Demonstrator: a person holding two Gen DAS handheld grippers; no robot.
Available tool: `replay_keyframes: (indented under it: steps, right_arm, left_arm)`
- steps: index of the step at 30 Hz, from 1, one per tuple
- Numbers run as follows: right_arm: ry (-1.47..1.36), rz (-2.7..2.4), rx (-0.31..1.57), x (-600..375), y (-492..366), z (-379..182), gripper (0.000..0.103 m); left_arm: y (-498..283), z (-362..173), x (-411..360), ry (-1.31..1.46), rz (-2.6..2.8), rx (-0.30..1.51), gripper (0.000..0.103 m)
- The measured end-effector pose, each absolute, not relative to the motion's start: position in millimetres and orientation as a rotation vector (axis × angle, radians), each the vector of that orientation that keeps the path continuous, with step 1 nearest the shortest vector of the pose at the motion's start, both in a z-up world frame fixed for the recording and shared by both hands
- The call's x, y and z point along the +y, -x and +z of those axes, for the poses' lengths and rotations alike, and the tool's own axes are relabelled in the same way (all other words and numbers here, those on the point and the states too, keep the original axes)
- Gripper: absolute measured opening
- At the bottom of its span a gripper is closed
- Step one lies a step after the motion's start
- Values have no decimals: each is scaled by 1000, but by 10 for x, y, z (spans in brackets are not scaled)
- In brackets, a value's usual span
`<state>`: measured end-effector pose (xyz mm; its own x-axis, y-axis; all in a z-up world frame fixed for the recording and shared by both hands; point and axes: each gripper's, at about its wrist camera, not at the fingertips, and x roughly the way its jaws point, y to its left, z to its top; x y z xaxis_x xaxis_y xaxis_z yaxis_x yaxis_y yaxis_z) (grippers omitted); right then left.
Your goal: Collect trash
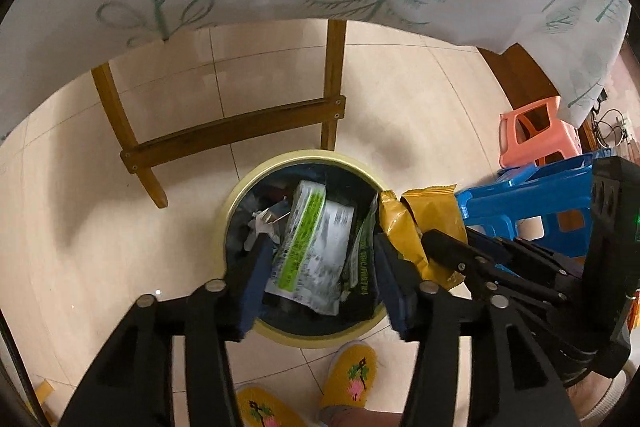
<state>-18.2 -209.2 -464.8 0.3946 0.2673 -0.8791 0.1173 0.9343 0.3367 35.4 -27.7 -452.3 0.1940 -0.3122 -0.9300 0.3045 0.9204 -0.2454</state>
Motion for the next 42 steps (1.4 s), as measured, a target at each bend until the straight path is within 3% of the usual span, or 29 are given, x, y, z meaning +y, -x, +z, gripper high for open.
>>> replay_keyframes:
  steps: [7, 13, 15, 16, 28, 42]
  right_arm:
    - [-393, 149, 1216, -2034, 108, -4765, 27]
    - [-364, 153, 1204, -1969, 93, -4736, 45]
    - [-348, 146, 1188, -1946, 105, -4672, 59]
    - [-345, 144, 1180, -1942, 108, -4635, 60]
    - [-341, 65, 1101, -2033, 279, -3920, 64]
    - [-323, 28, 1004, -2021, 493, -2337, 71]
  left_arm:
    - [-316, -4541, -203, 13, -440, 1281, 79]
    - [-283, -4401, -130, 34, -420, 1243, 79]
    - [-263, -4330, -110, 42, -412, 1230, 80]
    - [-250, -4293, -102, 45, -409, 1224, 80]
    - [-14, -3492, -30, 20, -288, 1137, 81]
    - [121, -2066, 86, 41, -170, 1108, 81]
